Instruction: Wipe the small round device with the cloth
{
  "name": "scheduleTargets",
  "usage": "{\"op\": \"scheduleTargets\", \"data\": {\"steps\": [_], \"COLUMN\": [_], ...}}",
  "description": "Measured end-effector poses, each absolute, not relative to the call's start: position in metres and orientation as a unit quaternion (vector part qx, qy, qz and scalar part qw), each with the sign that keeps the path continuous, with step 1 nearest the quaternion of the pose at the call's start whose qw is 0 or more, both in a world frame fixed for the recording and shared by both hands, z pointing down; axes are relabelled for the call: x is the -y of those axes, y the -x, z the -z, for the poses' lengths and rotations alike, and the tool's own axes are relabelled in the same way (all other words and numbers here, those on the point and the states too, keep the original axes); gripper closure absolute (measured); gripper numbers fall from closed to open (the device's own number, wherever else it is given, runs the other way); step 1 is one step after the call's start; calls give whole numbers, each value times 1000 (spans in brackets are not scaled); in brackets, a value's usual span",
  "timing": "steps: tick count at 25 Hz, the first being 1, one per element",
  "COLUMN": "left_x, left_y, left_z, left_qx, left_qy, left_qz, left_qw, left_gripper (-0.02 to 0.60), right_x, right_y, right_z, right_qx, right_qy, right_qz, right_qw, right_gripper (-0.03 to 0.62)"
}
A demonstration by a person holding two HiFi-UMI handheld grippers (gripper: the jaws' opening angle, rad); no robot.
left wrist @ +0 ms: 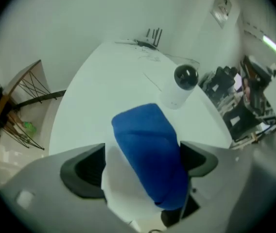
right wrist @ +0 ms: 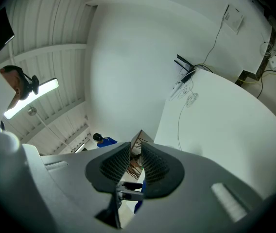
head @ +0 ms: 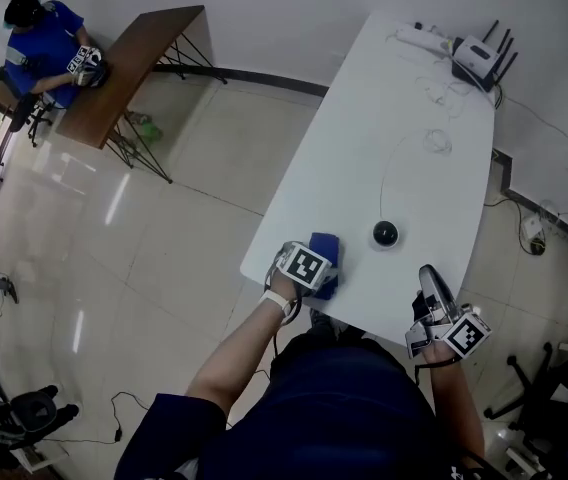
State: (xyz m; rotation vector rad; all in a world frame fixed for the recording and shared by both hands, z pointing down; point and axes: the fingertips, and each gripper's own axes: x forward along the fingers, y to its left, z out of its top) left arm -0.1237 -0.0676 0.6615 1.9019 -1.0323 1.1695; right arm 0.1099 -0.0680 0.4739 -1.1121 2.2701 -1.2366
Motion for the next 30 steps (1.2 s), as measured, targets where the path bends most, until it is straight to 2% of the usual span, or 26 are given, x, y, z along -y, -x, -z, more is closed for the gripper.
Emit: {"op": "scheduleTargets", "data": {"steps": [4, 6, 7, 10, 11, 13, 19, 30], "left_x": [62, 67, 70, 73, 71, 63, 38, 46], "left_y": [118, 117, 115, 96, 85, 61, 19, 2], "left_z": [-619, -590, -571, -513, -495, -464, -414, -415], "left_qx": [399, 409, 416, 420, 412, 393, 368, 348], "left_qy": [-752, -772, -785, -829, -844, -867, -916, -924], "left_qz": [-331, -289, -271, -195, -166, -117, -63, -60], "left_qw": [407, 392, 370, 313, 301, 282, 150, 144], "left_gripper": [118, 165, 208, 426, 478, 530, 538, 534], "right_x": [70, 72, 74, 76, 77, 78, 76, 72], "right_y": [-103, -97, -93, -77, -71, -62, -44, -42], "right_z": [-467, -459, -454, -438, -432, -423, -398, -388], "right_qx": [-803, -814, -822, -848, -857, -871, -892, -906], "right_qy": [387, 388, 389, 384, 383, 383, 398, 395], "right_qz": [426, 409, 396, 349, 333, 301, 214, 153], "right_qw": [153, 139, 131, 105, 94, 70, 21, -2], "right_gripper": [526, 570, 572, 582, 582, 582, 582, 582]}}
